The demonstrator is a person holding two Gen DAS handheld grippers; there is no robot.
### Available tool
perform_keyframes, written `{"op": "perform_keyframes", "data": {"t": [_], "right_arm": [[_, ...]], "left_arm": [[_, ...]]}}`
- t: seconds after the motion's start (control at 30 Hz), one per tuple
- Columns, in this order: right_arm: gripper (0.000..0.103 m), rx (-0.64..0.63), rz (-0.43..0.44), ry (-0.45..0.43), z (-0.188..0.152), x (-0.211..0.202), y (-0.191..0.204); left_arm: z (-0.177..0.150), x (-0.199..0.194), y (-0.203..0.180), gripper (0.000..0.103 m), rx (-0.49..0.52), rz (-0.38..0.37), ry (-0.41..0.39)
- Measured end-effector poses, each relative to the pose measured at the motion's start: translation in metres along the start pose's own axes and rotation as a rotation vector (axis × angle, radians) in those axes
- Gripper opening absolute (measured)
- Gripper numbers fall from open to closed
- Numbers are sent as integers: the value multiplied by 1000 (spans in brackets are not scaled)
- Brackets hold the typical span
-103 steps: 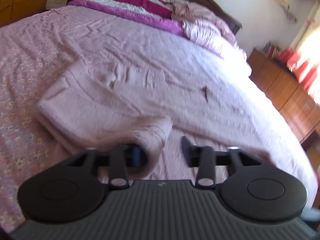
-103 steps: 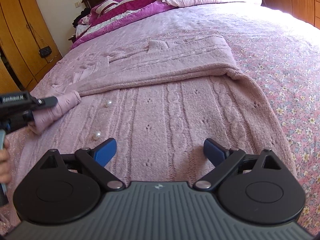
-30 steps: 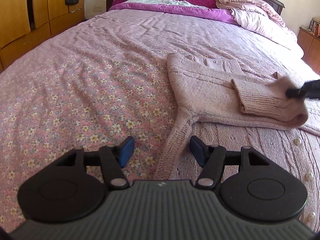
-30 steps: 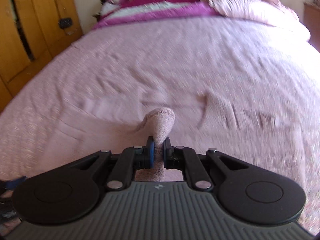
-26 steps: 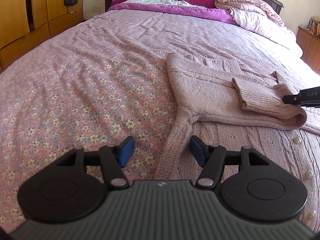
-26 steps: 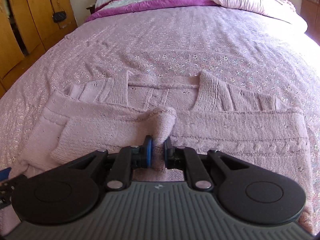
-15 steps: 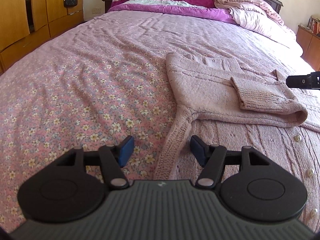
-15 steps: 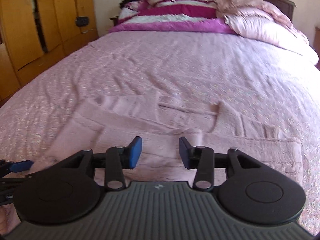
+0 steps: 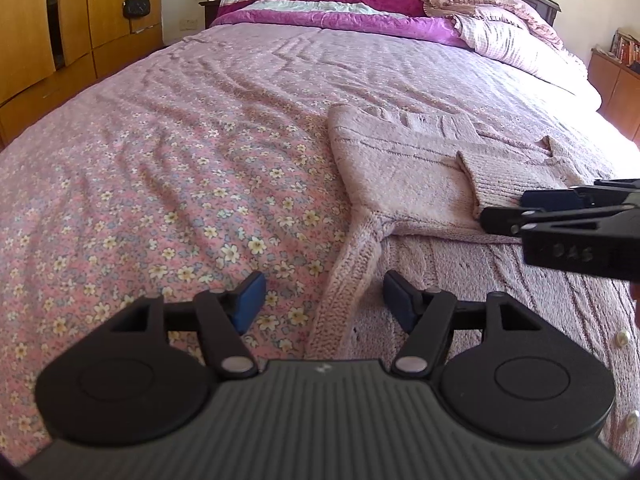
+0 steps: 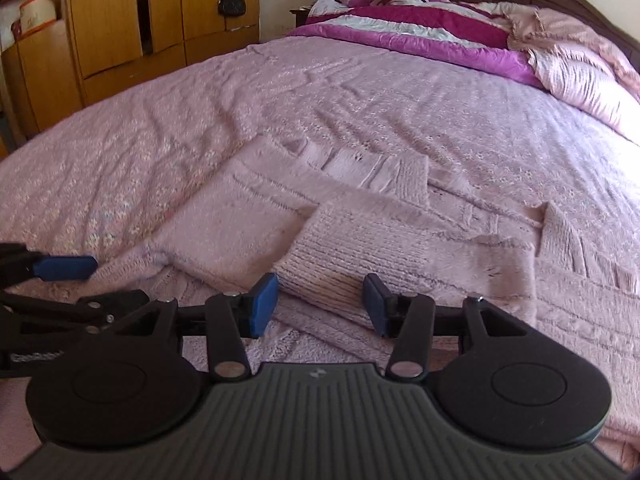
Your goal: Fold small clothes
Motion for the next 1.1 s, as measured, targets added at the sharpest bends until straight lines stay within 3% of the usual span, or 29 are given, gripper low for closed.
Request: {"op": "perform_keyframes", "data": {"t": [0.17, 0.27, 0.33, 0.5, 0.7, 0.9, 1.1], "right_arm": [[54, 3, -6, -3, -3, 11, 4], [33, -20, -23, -20, -3, 11, 6], [7, -23, -23, -28, -3, 8, 6], [4, 67, -30, -66, 4, -7, -12], [4, 214, -58, -136, 13, -43, -60], [4, 343, -158, -184, 7, -78, -126], [4, 453, -265, -157, -23, -89, -183]], "left_arm": [[-1, 1, -1, 69, 0, 0, -4], [-1, 2, -1, 69, 6, 2, -3], [-1, 2, -1, 69, 5, 1, -1], [0, 2, 1, 70, 0, -7, 0], [-1, 2, 1, 70, 4, -5, -2], [-2, 2, 0, 70, 6, -5, -2], [-2, 3, -1, 70, 15, 3, -1]]}}
Point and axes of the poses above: each gripper's, at about its wrist camera, not at the fingertips, and x roughly the way its jaws point, y to its left, z to its top, the point moved 1 cm from there along x, roughly the way its jaws point, and after that the axes turned 12 degrees about -z, right-handed, at the moved point
